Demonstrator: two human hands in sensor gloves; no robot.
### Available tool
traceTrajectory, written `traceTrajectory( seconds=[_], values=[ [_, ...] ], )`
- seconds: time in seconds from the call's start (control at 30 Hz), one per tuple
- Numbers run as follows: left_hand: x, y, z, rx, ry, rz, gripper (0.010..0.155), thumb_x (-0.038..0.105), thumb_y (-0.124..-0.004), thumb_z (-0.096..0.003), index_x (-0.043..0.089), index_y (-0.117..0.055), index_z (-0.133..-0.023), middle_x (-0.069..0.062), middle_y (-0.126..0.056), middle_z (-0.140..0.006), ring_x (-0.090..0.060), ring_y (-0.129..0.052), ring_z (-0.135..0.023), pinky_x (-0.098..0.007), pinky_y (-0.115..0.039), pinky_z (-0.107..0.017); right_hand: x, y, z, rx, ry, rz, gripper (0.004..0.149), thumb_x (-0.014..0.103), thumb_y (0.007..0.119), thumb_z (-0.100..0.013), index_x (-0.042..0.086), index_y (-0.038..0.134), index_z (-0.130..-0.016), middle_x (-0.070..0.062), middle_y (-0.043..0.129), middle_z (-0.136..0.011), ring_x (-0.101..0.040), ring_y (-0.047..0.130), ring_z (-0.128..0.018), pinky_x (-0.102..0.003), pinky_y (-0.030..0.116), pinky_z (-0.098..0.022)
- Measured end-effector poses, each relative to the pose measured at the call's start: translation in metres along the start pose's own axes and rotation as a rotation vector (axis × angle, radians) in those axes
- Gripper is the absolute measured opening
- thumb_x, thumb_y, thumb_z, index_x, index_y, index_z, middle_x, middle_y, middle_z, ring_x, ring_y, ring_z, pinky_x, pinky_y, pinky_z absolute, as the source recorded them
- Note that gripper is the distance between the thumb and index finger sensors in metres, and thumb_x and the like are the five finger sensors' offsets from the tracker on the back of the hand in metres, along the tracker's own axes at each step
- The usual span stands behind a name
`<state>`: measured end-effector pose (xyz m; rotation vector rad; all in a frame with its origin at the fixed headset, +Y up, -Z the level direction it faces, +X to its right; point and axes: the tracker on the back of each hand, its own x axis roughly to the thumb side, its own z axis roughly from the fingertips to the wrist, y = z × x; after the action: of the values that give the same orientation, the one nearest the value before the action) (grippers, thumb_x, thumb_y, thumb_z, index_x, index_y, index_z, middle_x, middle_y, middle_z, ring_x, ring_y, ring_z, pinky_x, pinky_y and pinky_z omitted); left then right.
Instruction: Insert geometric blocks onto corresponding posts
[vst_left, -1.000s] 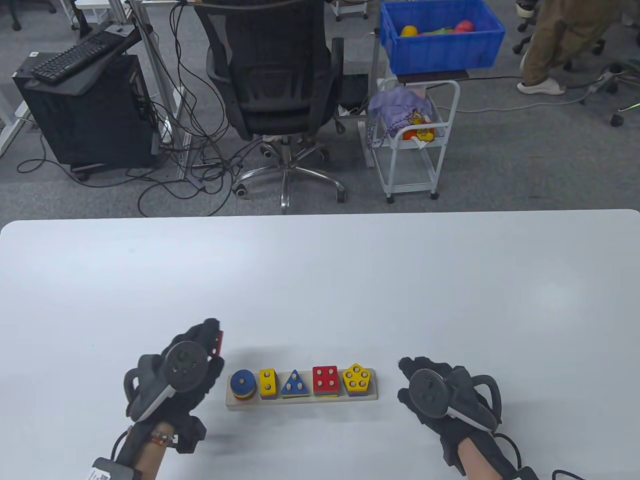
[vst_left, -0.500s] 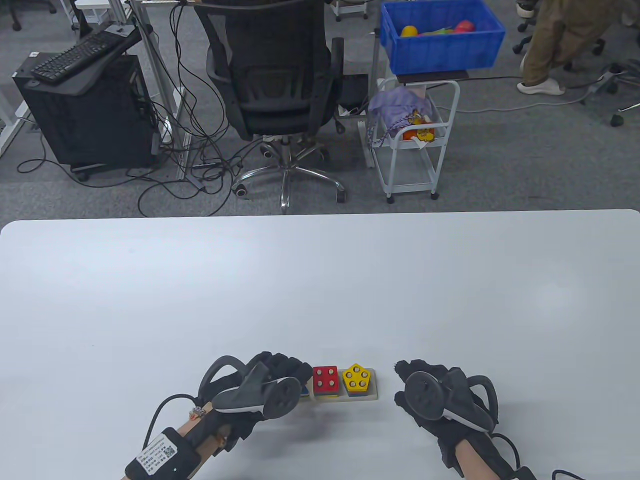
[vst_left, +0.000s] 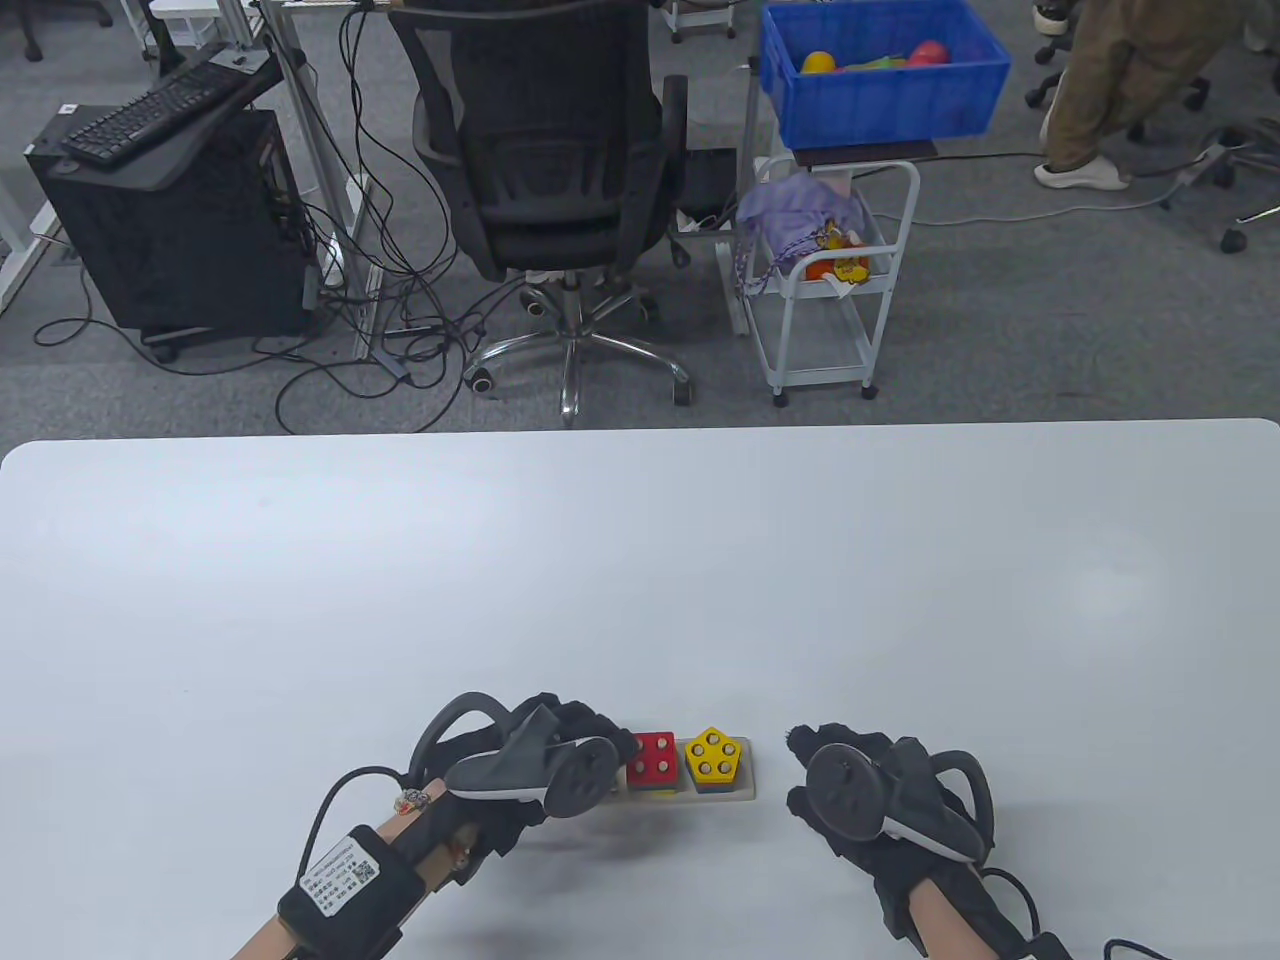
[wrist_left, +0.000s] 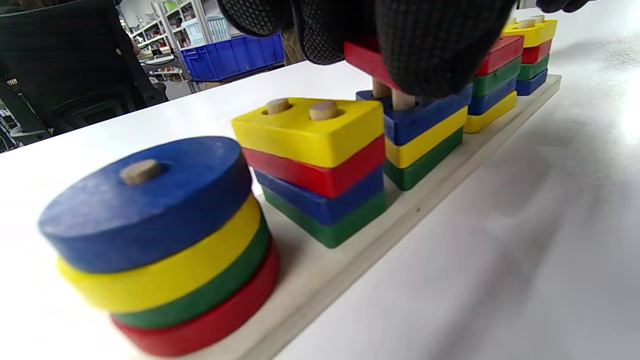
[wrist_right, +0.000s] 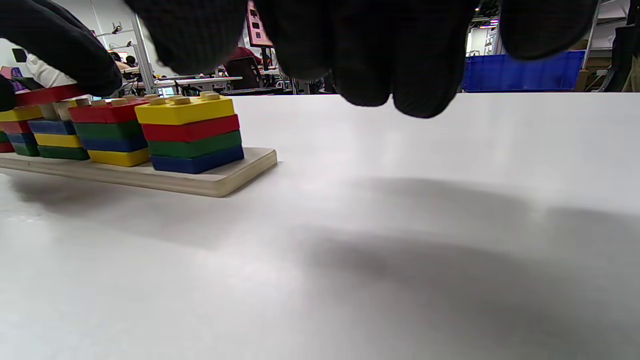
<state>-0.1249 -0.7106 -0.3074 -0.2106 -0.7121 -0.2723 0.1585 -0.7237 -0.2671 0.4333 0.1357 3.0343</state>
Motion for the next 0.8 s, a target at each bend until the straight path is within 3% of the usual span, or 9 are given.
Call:
traceTrajectory(
  seconds=[0.2, 0.33, 0.47, 0.57, 0.63, 0.8],
  values=[
    [0.002, -0.008, -0.007, -0.026, -0.005, -0.01, 0.071, 0.035, -0.088, -0.0445, 0.048, -0.049, -0.102, 0.023, -0.061, -0.114, -0.005, -0.065, -0.112, -0.042, -0.052, -0.087, 0.001, 0.0, 0.0, 0.008, -0.003, 0.001, 0.06, 0.048, 0.072, -0.048, 0.019, 0.067, -0.1, -0.016, 0.077, -0.099, -0.043, 0.084, -0.084, -0.071, 0.064, -0.059],
    [-0.007, 0.001, 0.0, -0.022, 0.036, 0.025, 0.076, 0.049, -0.085, -0.0418, 0.045, -0.045, -0.107, 0.016, -0.054, -0.12, -0.012, -0.058, -0.117, -0.05, -0.047, -0.087, 0.0, 0.0, 0.0, 0.008, 0.001, -0.005, 0.06, 0.048, 0.072, -0.048, 0.019, 0.067, -0.1, -0.016, 0.077, -0.099, -0.043, 0.084, -0.084, -0.071, 0.064, -0.059],
    [-0.036, 0.015, 0.02, 0.081, 0.189, 0.145, 0.068, 0.052, -0.075, -0.0471, 0.043, -0.046, -0.108, 0.013, -0.051, -0.122, -0.017, -0.056, -0.117, -0.053, -0.046, -0.086, 0.0, -0.001, 0.0, 0.001, -0.001, -0.005, 0.059, 0.048, 0.072, -0.048, 0.019, 0.067, -0.1, -0.016, 0.077, -0.099, -0.043, 0.084, -0.084, -0.071, 0.064, -0.059],
    [-0.065, 0.012, 0.043, 0.158, 0.355, 0.26, 0.066, 0.054, -0.07, -0.0492, 0.042, -0.047, -0.109, 0.01, -0.051, -0.123, -0.019, -0.056, -0.117, -0.054, -0.046, -0.086, 0.0, -0.002, 0.0, -0.03, -0.001, -0.007, 0.06, 0.047, 0.072, -0.048, 0.019, 0.067, -0.1, -0.016, 0.077, -0.099, -0.043, 0.084, -0.084, -0.071, 0.064, -0.059],
    [-0.087, 0.0, 0.064, 0.216, 0.49, 0.347, 0.065, 0.055, -0.069, -0.0499, 0.041, -0.047, -0.11, 0.009, -0.051, -0.123, -0.021, -0.056, -0.117, -0.054, -0.046, -0.085, 0.0, -0.003, 0.001, -0.06, 0.001, -0.006, 0.06, 0.048, 0.072, -0.048, 0.018, 0.066, -0.1, -0.016, 0.076, -0.1, -0.043, 0.083, -0.084, -0.071, 0.064, -0.059],
    [-0.12, -0.043, 0.103, 0.298, 0.678, 0.445, 0.065, 0.058, -0.066, -0.0505, 0.039, -0.049, -0.11, 0.007, -0.058, -0.12, -0.021, -0.063, -0.113, -0.055, -0.051, -0.083, -0.001, -0.002, 0.002, -0.15, -0.006, -0.004, 0.064, 0.048, 0.071, -0.048, 0.018, 0.06, -0.103, -0.017, 0.071, -0.103, -0.043, 0.079, -0.088, -0.071, 0.062, -0.06]
  ],
)
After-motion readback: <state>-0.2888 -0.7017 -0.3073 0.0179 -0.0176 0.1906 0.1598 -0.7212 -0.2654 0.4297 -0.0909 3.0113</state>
